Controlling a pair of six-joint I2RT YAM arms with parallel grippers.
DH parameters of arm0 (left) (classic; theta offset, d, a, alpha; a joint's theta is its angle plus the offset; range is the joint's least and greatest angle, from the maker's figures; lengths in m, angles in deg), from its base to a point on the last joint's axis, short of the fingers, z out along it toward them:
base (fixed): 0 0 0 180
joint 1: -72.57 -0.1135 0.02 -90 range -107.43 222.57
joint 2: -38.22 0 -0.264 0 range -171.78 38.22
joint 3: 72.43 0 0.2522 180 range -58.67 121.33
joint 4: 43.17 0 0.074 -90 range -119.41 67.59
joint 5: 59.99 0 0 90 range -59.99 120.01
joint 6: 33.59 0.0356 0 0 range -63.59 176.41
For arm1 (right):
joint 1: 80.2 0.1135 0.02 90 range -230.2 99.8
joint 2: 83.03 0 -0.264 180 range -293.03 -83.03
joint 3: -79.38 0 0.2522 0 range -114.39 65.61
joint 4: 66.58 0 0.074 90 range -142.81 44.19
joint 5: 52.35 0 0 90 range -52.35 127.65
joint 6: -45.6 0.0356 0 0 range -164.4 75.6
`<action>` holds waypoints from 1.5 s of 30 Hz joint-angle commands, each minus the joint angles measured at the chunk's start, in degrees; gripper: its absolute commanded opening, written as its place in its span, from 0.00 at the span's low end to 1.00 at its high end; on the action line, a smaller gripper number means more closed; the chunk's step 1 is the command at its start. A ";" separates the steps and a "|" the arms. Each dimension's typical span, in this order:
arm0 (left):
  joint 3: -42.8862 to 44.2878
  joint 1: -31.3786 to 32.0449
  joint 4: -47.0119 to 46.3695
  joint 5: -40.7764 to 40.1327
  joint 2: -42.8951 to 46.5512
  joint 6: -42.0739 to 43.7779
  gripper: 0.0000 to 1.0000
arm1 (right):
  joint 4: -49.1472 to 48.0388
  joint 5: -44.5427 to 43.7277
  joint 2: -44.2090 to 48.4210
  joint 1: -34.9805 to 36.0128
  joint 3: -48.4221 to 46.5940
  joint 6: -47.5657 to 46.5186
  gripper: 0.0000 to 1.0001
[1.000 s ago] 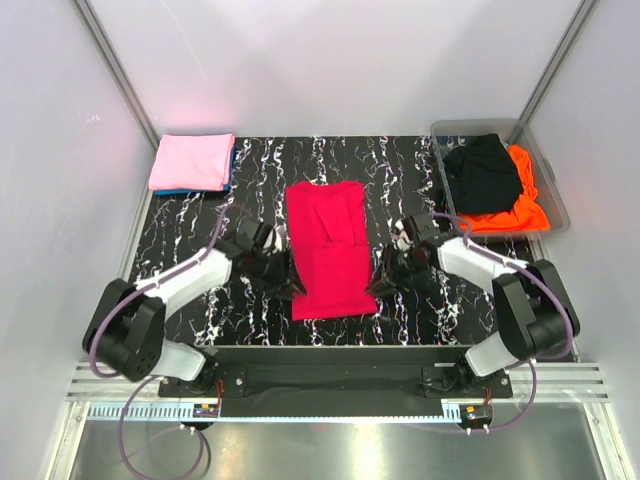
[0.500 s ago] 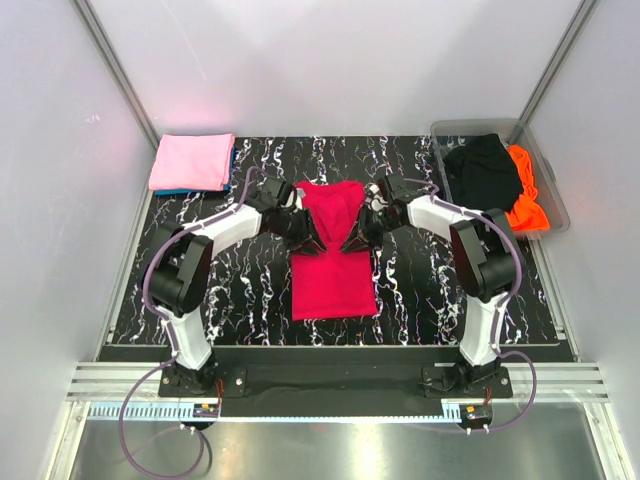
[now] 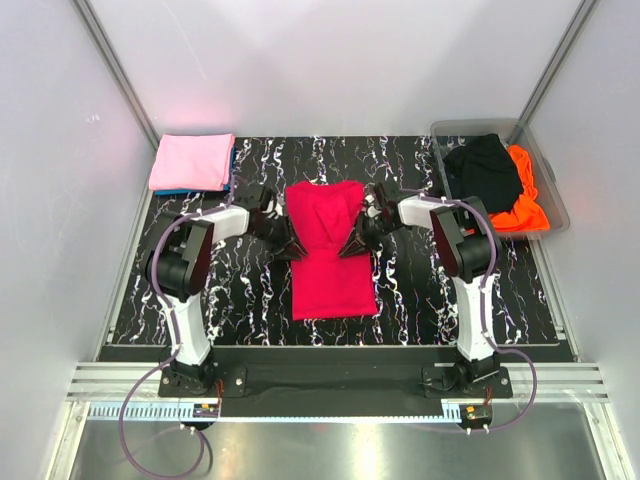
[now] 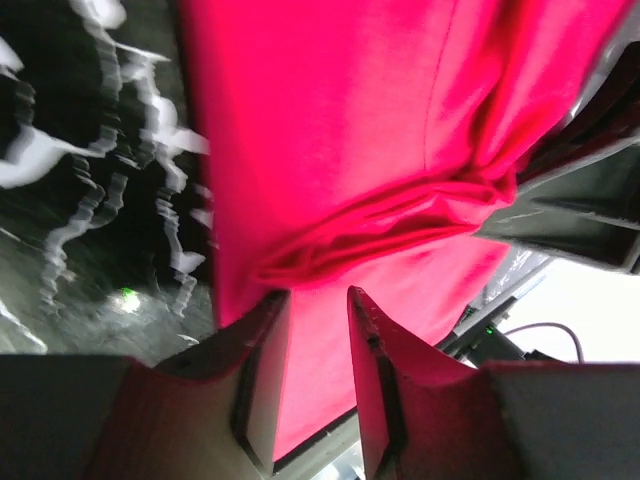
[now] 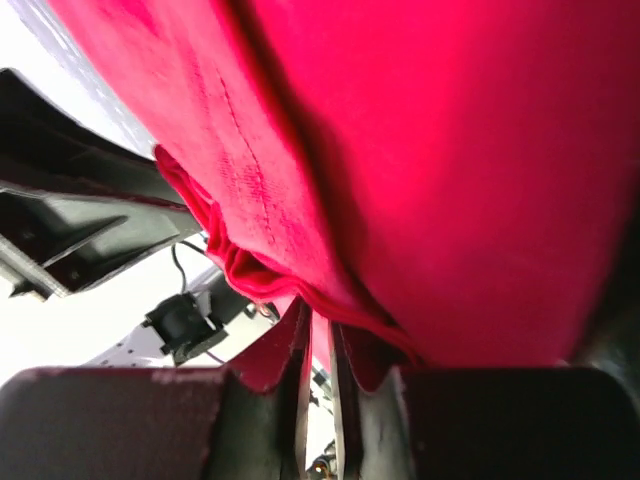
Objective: Fold and stack the t-shirts
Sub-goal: Fold the tshirt
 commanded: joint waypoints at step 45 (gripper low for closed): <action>-52.04 14.97 -18.41 -15.99 50.93 -48.50 0.59 | -18.09 -27.23 55.95 8.46 58.19 28.68 0.53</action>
